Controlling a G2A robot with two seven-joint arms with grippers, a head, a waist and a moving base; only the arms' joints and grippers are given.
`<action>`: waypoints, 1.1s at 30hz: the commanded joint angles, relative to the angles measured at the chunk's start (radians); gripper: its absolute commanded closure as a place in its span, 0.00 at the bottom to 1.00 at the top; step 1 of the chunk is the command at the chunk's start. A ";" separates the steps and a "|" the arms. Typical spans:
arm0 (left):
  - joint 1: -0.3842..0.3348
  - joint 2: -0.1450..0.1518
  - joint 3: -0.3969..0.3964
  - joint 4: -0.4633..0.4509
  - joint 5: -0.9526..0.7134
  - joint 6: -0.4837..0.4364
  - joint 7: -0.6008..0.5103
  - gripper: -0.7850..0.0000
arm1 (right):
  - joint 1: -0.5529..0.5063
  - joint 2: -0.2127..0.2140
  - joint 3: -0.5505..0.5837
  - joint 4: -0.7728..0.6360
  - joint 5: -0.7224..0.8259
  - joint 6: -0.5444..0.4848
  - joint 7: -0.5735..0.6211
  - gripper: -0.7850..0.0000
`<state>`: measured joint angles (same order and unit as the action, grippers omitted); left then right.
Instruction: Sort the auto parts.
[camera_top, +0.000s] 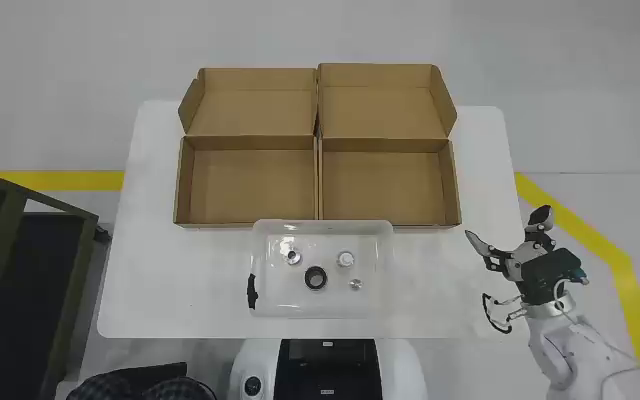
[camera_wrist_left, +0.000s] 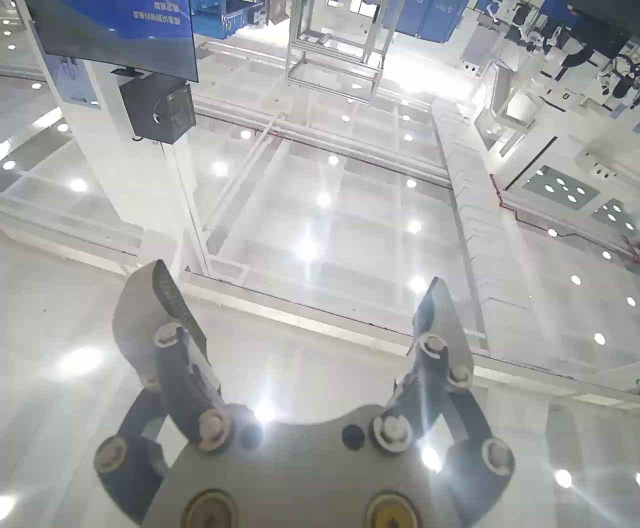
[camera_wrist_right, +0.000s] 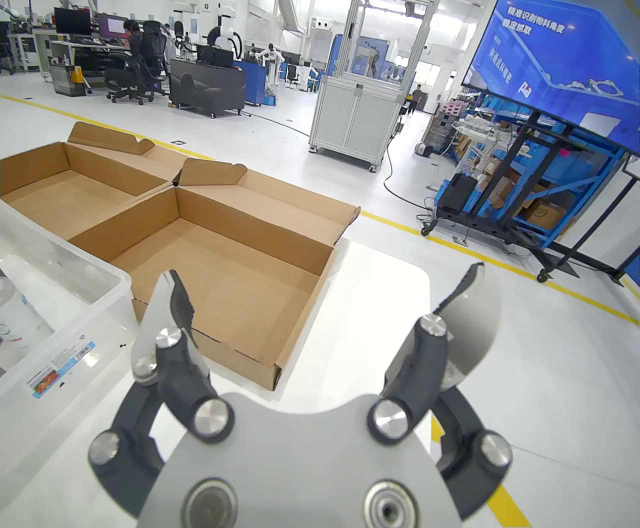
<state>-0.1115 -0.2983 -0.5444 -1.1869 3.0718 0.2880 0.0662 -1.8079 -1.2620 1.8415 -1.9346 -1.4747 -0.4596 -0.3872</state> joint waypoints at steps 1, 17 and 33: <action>0.000 0.000 0.000 0.000 0.000 0.000 0.000 0.00 | 0.000 0.000 0.000 0.000 0.000 0.000 0.000 0.00; 0.000 0.000 0.000 0.000 0.000 0.000 0.000 0.00 | 0.000 0.000 0.000 0.000 0.000 0.000 0.000 0.00; 0.000 0.000 0.000 0.000 0.000 0.000 0.000 0.00 | 0.062 0.012 -0.132 -0.032 -0.086 -0.101 0.140 0.00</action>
<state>-0.1115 -0.2983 -0.5444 -1.1869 3.0718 0.2880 0.0662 -1.7486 -1.2508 1.7183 -1.9631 -1.5523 -0.5589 -0.2528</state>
